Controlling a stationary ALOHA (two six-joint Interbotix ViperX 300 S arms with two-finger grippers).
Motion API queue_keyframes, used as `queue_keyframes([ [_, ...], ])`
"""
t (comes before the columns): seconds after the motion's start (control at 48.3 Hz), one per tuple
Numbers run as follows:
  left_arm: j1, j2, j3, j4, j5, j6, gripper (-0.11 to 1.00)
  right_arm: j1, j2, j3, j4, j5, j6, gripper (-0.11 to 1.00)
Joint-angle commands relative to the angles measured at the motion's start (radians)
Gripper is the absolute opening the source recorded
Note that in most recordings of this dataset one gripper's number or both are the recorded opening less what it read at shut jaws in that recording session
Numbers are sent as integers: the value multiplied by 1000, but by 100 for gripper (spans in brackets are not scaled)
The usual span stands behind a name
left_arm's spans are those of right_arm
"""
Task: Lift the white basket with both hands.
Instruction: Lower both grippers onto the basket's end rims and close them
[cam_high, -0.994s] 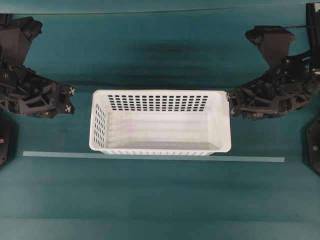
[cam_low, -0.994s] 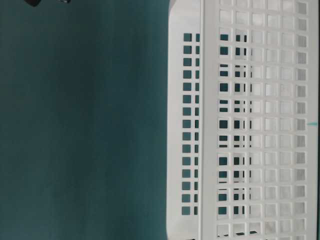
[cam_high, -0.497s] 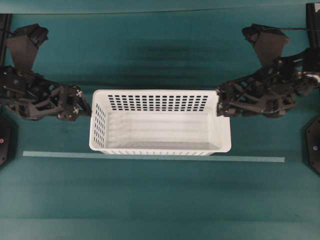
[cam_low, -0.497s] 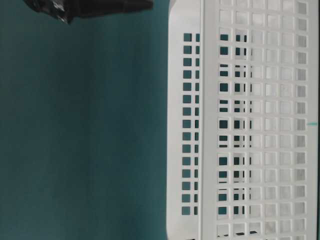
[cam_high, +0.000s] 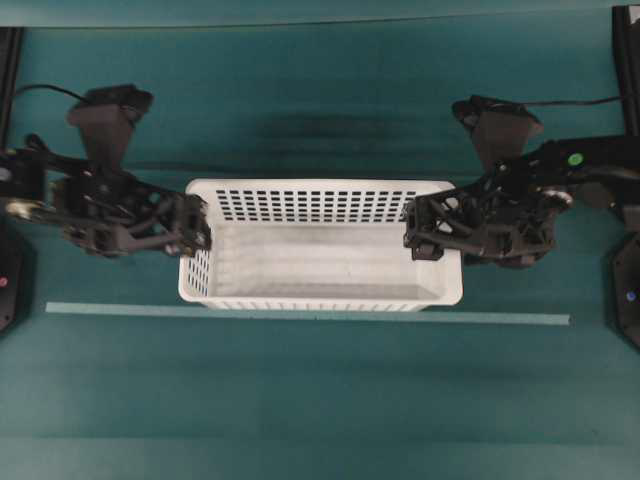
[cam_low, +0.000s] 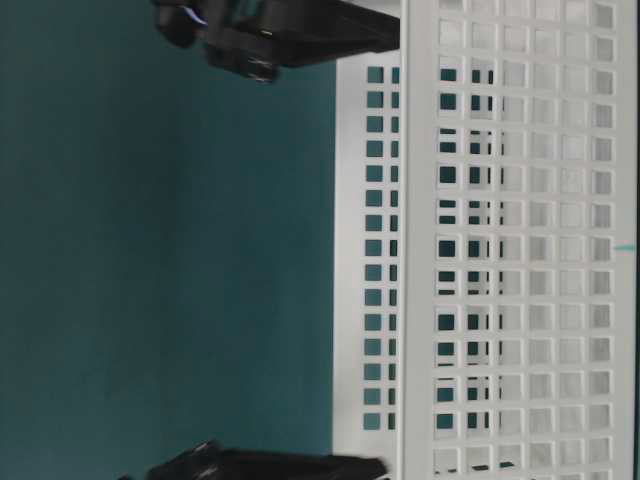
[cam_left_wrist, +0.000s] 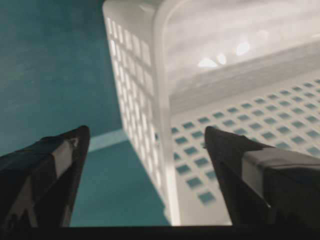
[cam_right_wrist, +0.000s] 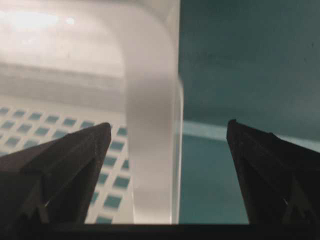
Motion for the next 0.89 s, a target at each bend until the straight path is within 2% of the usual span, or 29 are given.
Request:
queue_keyframes([
  [0.0, -5, 58, -6, 5, -29, -3, 95, 5, 49, 2, -3, -41, 6, 97],
  [0.145, -9, 120, -21, 5, -43, -6, 95, 5, 80, 6, -3, -74, 26, 97],
  [0.476, -11, 149, -29, 5, -57, -12, 95, 5, 98, 0, -2, -75, 32, 95],
  [0.745, -11, 184, -34, 5, -130, -14, 94, 5, 103, -6, -2, -77, 32, 95],
  [0.869, -11, 190, -41, 5, -132, -12, 92, 0, 104, -6, 2, -78, 32, 89],
])
